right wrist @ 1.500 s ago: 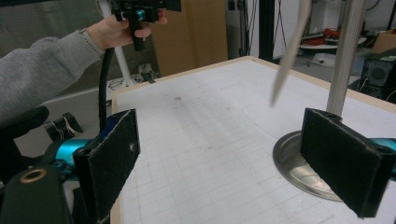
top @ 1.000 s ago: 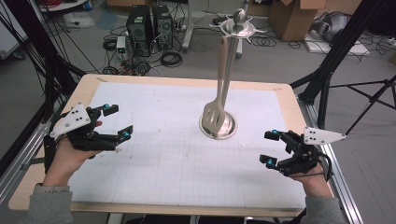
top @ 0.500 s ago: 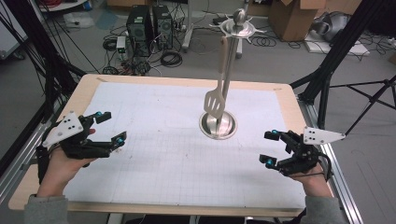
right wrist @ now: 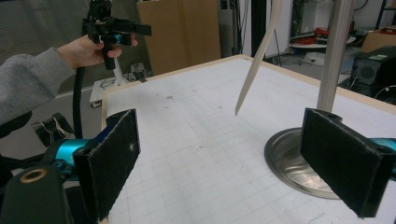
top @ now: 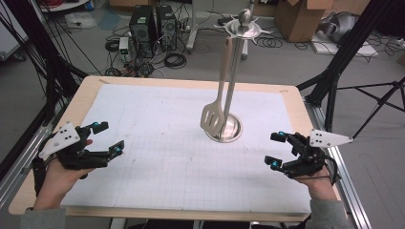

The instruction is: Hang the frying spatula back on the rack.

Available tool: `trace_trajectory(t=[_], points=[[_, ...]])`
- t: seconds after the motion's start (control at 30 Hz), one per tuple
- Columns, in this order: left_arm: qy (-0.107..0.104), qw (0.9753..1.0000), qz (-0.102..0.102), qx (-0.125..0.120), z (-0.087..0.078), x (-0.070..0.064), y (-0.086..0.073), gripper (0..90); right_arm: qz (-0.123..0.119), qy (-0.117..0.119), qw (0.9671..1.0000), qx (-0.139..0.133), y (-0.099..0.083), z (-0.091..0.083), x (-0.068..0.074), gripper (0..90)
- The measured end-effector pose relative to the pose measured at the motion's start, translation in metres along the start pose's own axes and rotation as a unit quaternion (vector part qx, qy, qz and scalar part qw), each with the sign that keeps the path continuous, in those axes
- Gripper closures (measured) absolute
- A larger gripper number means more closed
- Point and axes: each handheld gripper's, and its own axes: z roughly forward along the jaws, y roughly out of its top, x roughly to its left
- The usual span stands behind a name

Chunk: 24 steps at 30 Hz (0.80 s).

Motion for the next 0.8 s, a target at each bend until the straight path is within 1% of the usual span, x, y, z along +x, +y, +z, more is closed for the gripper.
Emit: trace_trajectory(t=[0.1, 0.17, 0.23, 0.3, 0.37, 0.43, 0.47, 0.5, 0.53, 0.6, 0.73, 0.8], points=[[0.006, 1.0, -0.001, 0.003, -0.003, 0.002, -0.004, 15.2, -0.001, -0.002, 1.0, 0.0, 0.0, 0.0, -0.001, 11.4], [0.008, 1.0, -0.004, 0.001, -0.005, 0.002, -0.007, 15.2, -0.002, -0.003, 1.0, -0.002, -0.001, 0.001, -0.001, 11.4], [0.008, 0.9999, -0.007, 0.002, -0.007, 0.003, -0.008, 15.2, 0.002, -0.006, 1.0, -0.003, -0.002, 0.001, -0.002, 11.4], [0.008, 0.9999, -0.01, -0.001, -0.008, 0.003, -0.01, 15.1, -0.001, -0.007, 1.0, -0.005, -0.002, 0.001, -0.003, 11.4], [0.006, 0.9999, -0.009, -0.003, -0.01, 0.004, -0.011, 15.1, 0.0, -0.009, 1.0, -0.003, -0.003, 0.001, -0.003, 11.4], [0.005, 0.9999, -0.005, -0.012, -0.013, 0.005, -0.013, 15.1, -0.004, -0.02, 0.9998, -0.005, -0.004, 0.0, -0.003, 11.4], [0.007, 0.9999, -0.003, -0.014, -0.014, 0.005, -0.013, 15.0, -0.004, -0.024, 0.9997, -0.008, -0.004, 0.0, -0.003, 11.5], [0.009, 0.9998, -0.008, -0.018, -0.015, 0.006, -0.014, 15.0, -0.002, -0.027, 0.9996, -0.012, -0.004, -0.001, -0.004, 11.4], [0.011, 0.9997, -0.01, -0.018, -0.017, 0.007, -0.014, 15.1, -0.006, -0.031, 0.9994, -0.016, -0.005, -0.002, -0.005, 11.4], [0.015, 0.9996, -0.011, -0.023, -0.019, 0.009, -0.016, 15.0, -0.006, -0.037, 0.9991, -0.022, -0.006, -0.003, -0.005, 11.4], [0.029, 0.9992, -0.016, -0.021, -0.026, 0.014, -0.02, 15.0, 0.001, -0.041, 0.9989, -0.023, -0.009, -0.004, -0.007, 11.4], [0.036, 0.9989, -0.017, -0.023, -0.029, 0.017, -0.021, 15.0, -0.001, -0.043, 0.9988, -0.021, -0.009, -0.005, -0.008, 11.4]])
